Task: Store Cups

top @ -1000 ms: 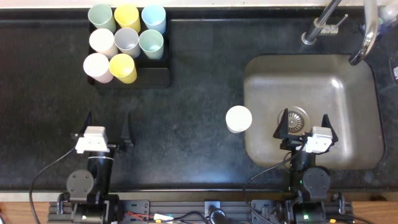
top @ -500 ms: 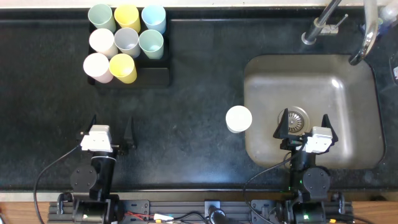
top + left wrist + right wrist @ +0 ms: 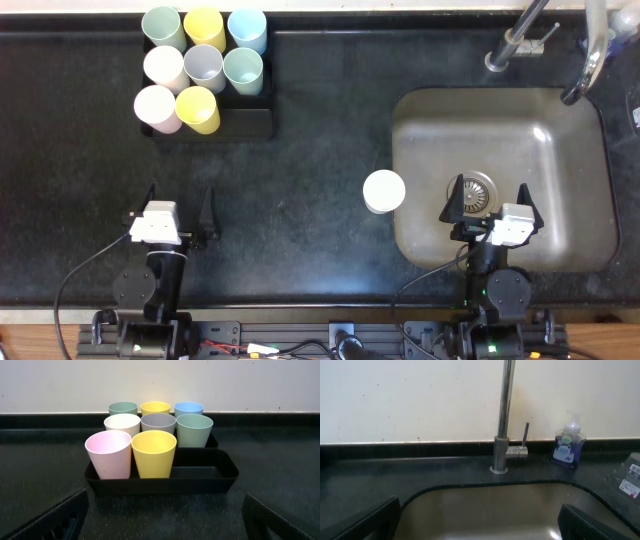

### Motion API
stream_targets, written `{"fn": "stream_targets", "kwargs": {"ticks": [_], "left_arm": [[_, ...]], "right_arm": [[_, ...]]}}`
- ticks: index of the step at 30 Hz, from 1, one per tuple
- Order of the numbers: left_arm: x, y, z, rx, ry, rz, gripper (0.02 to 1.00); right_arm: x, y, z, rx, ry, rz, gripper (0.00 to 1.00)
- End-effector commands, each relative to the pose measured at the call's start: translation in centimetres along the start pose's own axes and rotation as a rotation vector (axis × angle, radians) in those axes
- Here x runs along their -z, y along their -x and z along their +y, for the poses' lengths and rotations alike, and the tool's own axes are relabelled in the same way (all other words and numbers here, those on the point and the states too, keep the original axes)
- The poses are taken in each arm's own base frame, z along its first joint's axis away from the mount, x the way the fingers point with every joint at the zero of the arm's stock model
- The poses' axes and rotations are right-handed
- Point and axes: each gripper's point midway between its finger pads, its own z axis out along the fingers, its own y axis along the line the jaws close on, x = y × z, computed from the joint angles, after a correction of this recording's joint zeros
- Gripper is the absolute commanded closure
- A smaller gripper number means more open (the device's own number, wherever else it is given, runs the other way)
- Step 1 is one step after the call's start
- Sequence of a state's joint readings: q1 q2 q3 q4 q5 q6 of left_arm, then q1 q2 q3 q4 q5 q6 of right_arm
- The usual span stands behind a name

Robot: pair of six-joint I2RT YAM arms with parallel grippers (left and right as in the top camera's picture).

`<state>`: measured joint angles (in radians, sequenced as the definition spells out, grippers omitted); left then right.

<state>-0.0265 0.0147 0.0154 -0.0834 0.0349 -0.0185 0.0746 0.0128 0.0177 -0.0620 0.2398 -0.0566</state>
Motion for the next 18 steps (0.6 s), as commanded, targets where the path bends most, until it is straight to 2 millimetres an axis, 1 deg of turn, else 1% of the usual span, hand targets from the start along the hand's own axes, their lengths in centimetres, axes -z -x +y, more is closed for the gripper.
{"fn": "stream_targets", "kwargs": {"ticks": [1, 11, 12, 15, 18], "left_arm": [[0.0, 0.0, -0.3, -0.019, -0.016, -0.007, 0.023], [0.0, 0.0, -0.3, -0.019, -0.016, -0.007, 0.018], [0.0, 0.0, -0.3, -0.019, -0.016, -0.007, 0.018], [0.0, 0.0, -0.3, -0.019, -0.016, -0.007, 0.018], [0.0, 0.0, -0.3, -0.019, -0.016, -0.007, 0.020]], "right_arm": [[0.0, -0.3, 0.2, 0.003, 0.008, -0.002, 0.003], [0.0, -0.3, 0.3, -0.001, 0.015, -0.002, 0.003], [0.0, -0.1, 0.3, -0.003, 0.015, -0.011, 0.005], [0.4, 2.9, 0.3, -0.016, 0.017, -0.072, 0.005], [1.5, 5.8, 0.5, -0.008, 0.042, -0.036, 0.003]]}}
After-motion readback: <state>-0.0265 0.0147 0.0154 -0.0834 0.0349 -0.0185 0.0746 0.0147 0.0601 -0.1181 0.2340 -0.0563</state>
